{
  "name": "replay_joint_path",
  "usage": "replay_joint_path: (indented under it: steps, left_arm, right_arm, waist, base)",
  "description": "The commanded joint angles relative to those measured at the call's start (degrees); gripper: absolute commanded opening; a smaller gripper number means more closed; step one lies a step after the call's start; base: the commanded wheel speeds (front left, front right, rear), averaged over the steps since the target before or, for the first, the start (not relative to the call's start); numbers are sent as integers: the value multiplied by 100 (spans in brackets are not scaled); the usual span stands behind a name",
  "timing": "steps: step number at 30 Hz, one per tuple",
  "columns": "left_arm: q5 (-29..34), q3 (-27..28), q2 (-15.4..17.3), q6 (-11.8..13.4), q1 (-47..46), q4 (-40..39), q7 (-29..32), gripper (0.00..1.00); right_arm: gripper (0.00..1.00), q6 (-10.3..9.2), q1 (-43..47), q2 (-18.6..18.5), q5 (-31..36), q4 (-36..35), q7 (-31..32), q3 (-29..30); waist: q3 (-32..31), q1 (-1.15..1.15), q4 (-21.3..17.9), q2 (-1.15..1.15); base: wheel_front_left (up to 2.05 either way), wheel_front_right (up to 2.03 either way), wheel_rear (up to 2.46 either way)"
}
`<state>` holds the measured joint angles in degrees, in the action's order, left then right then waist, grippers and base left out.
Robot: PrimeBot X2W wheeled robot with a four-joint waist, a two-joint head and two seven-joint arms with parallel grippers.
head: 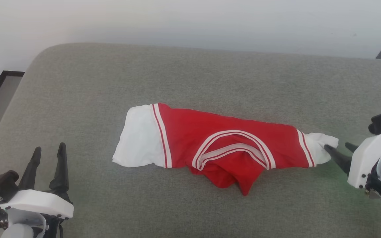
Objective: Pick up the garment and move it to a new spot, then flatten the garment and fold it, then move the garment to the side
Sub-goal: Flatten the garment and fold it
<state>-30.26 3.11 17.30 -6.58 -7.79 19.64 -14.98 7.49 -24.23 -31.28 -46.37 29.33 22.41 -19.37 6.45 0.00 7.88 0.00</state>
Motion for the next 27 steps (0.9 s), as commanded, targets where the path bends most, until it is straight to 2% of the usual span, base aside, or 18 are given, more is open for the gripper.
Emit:
replay_joint_path:
  steps: [1, 8, 16, 22, 27]
  left_arm:
    - [0, 9, 31, -3, -28, -28, -16, 100]
    - [-4, -26, 122, 18, 23, -116, 94, 100]
    - [-16, -131, 257, 52, -34, -259, 468, 100]
    - [-27, -369, 370, 43, -111, -284, 1088, 100]
    - [-212, -542, 411, 97, -221, -138, 1941, 100]
  right_arm:
    - [100, 1, 19, 20, 53, -124, -84, 83]
    - [100, 1, 241, 84, 286, -521, -466, 381]
    - [100, 2, 586, 371, 773, -1156, -1253, 904]
    - [100, 2, 797, 601, 1150, -1547, -1691, 1296]
    - [100, 2, 927, 778, 1348, -1736, -1697, 1497]
  waist:
    - [-15, 0, -51, 0]
    - [-38, 0, -200, 0]
    - [-36, 0, -475, 0]
    - [-12, 0, -705, 0]
    - [69, 0, -867, 0]
  base:
    - [0, 0, 0]
    - [0, 0, 0]
    - [0, 0, 0]
    - [0, 0, 0]
    - [0, 0, 0]
